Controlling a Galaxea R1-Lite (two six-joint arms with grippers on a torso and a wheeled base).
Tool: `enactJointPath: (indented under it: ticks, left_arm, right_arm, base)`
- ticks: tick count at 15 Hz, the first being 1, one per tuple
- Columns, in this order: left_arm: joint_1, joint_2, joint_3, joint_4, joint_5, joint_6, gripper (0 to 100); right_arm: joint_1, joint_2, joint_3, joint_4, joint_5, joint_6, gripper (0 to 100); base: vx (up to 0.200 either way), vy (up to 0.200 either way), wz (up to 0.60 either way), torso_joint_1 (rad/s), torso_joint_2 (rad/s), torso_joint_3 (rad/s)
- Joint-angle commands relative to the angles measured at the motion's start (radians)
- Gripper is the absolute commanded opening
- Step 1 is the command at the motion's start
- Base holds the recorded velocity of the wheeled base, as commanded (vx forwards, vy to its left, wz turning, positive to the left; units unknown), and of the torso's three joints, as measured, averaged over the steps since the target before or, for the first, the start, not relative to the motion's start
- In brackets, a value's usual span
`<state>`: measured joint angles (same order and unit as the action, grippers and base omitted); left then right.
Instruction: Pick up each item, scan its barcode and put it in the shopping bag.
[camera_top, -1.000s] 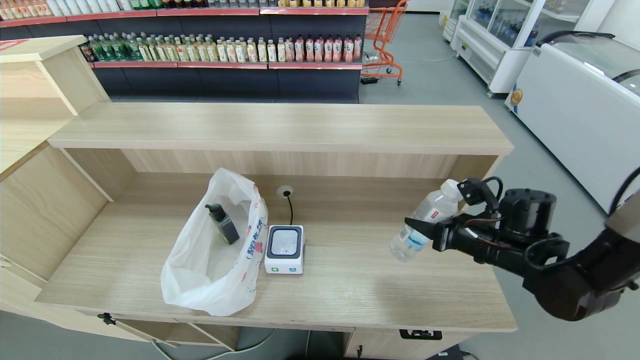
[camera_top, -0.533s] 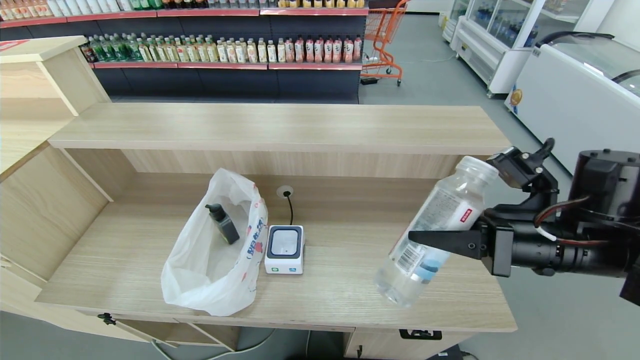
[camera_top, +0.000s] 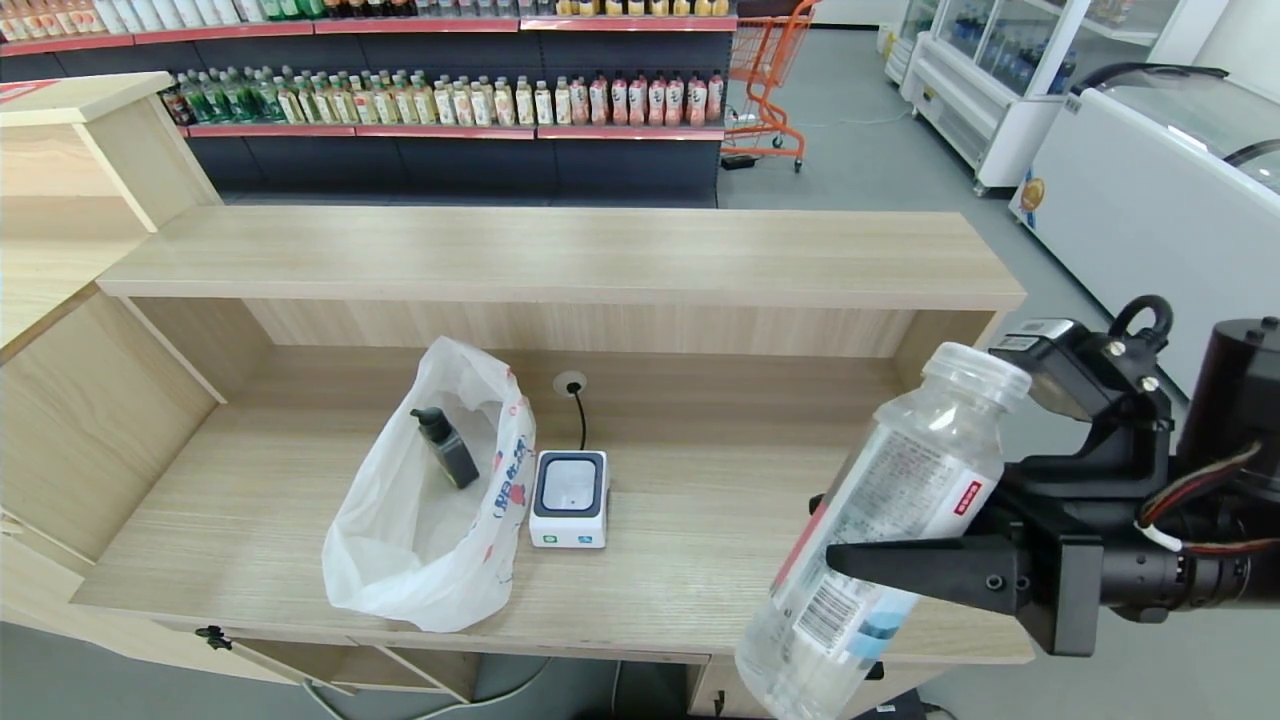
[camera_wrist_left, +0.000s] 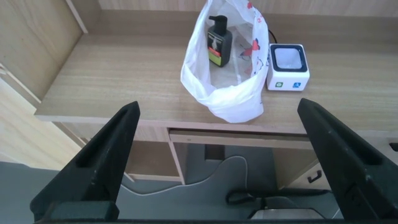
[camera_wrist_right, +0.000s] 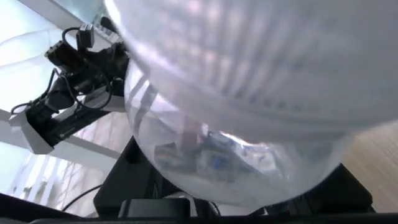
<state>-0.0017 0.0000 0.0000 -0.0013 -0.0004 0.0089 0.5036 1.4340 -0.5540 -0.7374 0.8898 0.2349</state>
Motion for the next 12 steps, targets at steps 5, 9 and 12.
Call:
enactJointPath:
  ticks: [5,9,12]
  left_arm:
    - [0.000,0.000,0.000,0.000,-0.001,0.000,100]
    - [0.000,0.000,0.000,0.000,0.000,0.000,100]
    - [0.000,0.000,0.000,0.000,0.000,0.000,100]
  right_arm:
    - [0.047,-0.026,0.006,0.159,0.001,-0.002,0]
    - [0.069,-0.034,0.006,0.165,0.000,-0.009,0]
    - [0.075,-0.011,0.009,0.165,0.003,-0.085,0]
  base:
    - [0.000,0.000,0.00,0.000,0.00,0.000]
    - [0.000,0.000,0.00,0.000,0.00,0.000]
    - [0.000,0.000,0.00,0.000,0.00,0.000]
